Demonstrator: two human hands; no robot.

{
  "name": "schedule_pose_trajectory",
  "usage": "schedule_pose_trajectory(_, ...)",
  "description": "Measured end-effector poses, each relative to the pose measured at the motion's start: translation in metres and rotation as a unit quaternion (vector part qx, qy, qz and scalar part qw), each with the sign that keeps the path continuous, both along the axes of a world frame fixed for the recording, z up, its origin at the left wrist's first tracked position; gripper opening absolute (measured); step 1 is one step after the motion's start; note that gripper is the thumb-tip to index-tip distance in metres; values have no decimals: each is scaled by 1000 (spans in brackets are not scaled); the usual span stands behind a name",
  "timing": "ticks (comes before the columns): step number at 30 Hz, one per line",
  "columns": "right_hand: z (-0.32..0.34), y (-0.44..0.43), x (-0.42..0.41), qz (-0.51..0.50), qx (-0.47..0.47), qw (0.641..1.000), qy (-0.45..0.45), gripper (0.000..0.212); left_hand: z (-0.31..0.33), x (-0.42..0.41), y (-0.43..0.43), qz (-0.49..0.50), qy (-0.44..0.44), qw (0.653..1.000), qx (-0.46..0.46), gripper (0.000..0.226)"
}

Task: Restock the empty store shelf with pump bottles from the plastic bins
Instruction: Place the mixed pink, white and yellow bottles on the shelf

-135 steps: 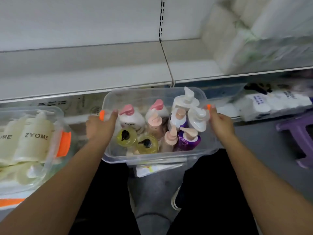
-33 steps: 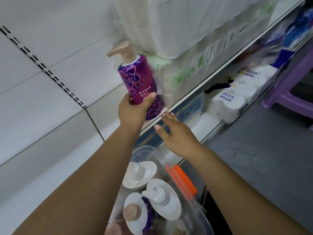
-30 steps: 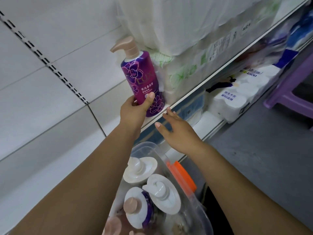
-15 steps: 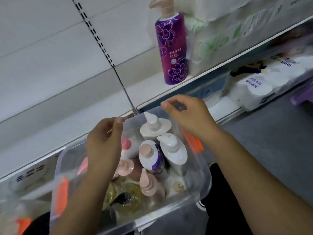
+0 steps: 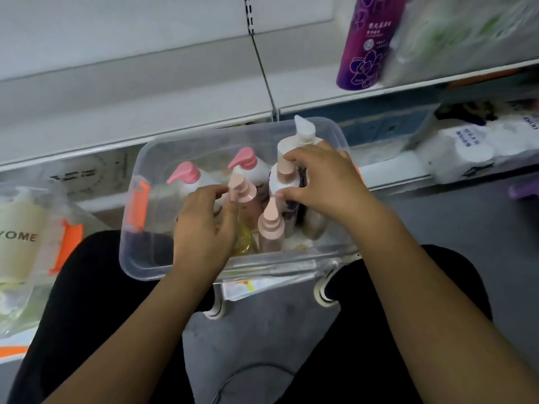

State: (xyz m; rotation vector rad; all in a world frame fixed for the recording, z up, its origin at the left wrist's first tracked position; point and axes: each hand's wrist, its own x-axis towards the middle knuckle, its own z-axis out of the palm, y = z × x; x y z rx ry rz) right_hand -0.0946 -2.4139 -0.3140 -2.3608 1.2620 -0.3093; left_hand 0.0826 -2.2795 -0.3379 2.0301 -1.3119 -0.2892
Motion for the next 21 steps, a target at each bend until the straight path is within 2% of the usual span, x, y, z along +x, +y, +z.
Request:
schedule_pose_trajectory(4, 6, -5, 1, 21, 22, 999, 43, 49, -5, 1, 2, -10, -13, 1000, 13, 46)
schedule_pose_trajectory(9, 4, -14, 9, -3, 33, 999, 12, 23, -7, 2, 4, -14, -32, 999, 17, 43)
schedule_pose_trajectory(13, -4, -15, 6, 13, 20, 1000, -7, 17, -7, 3, 5, -10, -29, 999, 14, 44)
schedule_pose_trajectory(17, 3, -14, 2, -7, 52, 992, -113, 18, -7, 3, 4, -2, -24, 1000, 6, 44)
schedule_pose_trajectory(21, 18, -15, 0, -29, 38, 971, -235, 21, -3, 3, 1, -9, -17, 999, -27, 45)
